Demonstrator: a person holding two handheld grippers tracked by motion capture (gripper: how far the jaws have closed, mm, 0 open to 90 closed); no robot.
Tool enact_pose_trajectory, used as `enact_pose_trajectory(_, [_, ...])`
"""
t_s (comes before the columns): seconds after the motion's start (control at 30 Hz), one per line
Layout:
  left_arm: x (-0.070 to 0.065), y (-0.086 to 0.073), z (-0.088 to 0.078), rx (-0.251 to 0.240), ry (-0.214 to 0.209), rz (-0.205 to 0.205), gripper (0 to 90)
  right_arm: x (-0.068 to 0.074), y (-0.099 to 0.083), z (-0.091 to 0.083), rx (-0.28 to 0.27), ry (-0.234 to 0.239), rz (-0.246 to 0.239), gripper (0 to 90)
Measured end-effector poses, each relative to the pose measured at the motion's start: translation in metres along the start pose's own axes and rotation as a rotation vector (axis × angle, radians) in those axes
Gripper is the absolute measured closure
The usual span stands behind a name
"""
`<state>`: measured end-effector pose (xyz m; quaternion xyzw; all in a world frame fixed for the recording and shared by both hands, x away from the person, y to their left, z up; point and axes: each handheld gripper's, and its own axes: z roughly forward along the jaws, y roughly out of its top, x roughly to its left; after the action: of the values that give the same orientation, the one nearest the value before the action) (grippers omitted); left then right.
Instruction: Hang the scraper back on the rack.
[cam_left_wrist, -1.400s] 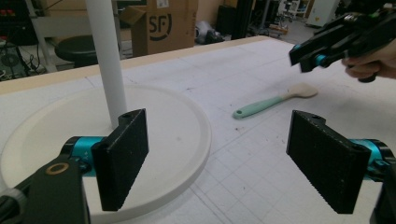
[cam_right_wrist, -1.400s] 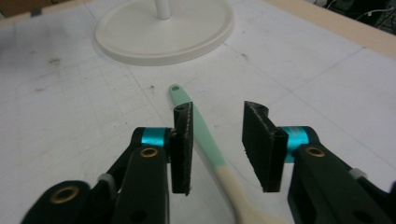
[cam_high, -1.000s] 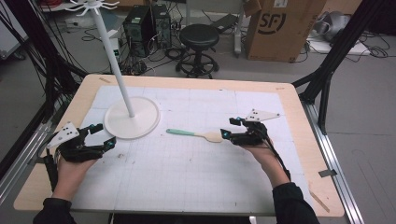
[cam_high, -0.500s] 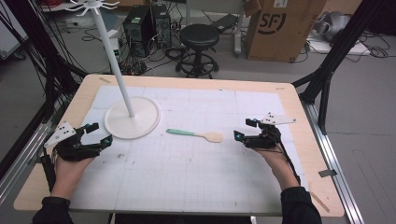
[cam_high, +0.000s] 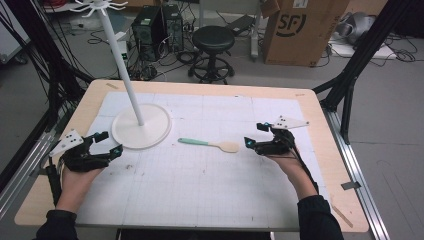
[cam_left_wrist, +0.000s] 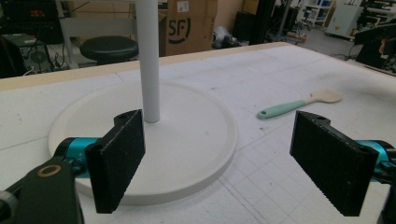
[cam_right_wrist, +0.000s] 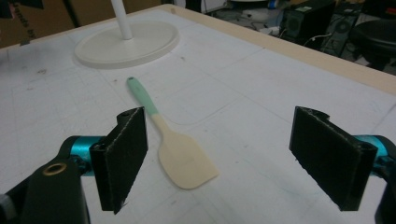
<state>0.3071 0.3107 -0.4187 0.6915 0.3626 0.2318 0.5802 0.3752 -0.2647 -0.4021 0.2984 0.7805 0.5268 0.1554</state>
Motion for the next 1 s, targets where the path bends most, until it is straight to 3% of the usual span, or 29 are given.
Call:
enact_pose_trajectory(0.07, [0.000, 0.000, 0.001, 0.000, -0.002, 0.000, 18.7, 0.001, 0.003, 0.007, 0.014, 0.018, -0.014, 23.2])
enact_pose_trajectory(0.3, [-0.001, -0.001, 0.003, 0.013, -0.014, 0.003, 18.7, 0.008, 0.009, 0.041, 0.089, 0.065, -0.035, 23.7])
enact_pose_trajectory(0.5, [-0.003, -0.001, 0.005, 0.028, -0.023, 0.015, 18.7, 0.018, 0.018, 0.070, 0.141, 0.099, -0.072, 29.4])
enact_pose_trajectory(0.73, [-0.004, -0.002, 0.007, 0.031, -0.030, 0.020, 18.7, 0.031, 0.023, 0.100, 0.225, 0.142, -0.116, 39.5])
enact_pose_trajectory(0.77, [-0.004, -0.002, 0.007, 0.032, -0.032, 0.018, 18.7, 0.034, 0.021, 0.109, 0.263, 0.154, -0.128, 41.6])
enact_pose_trajectory(1.0, [-0.004, -0.002, 0.008, 0.037, -0.038, 0.020, 18.9, 0.041, 0.017, 0.126, 0.349, 0.149, -0.188, 54.5])
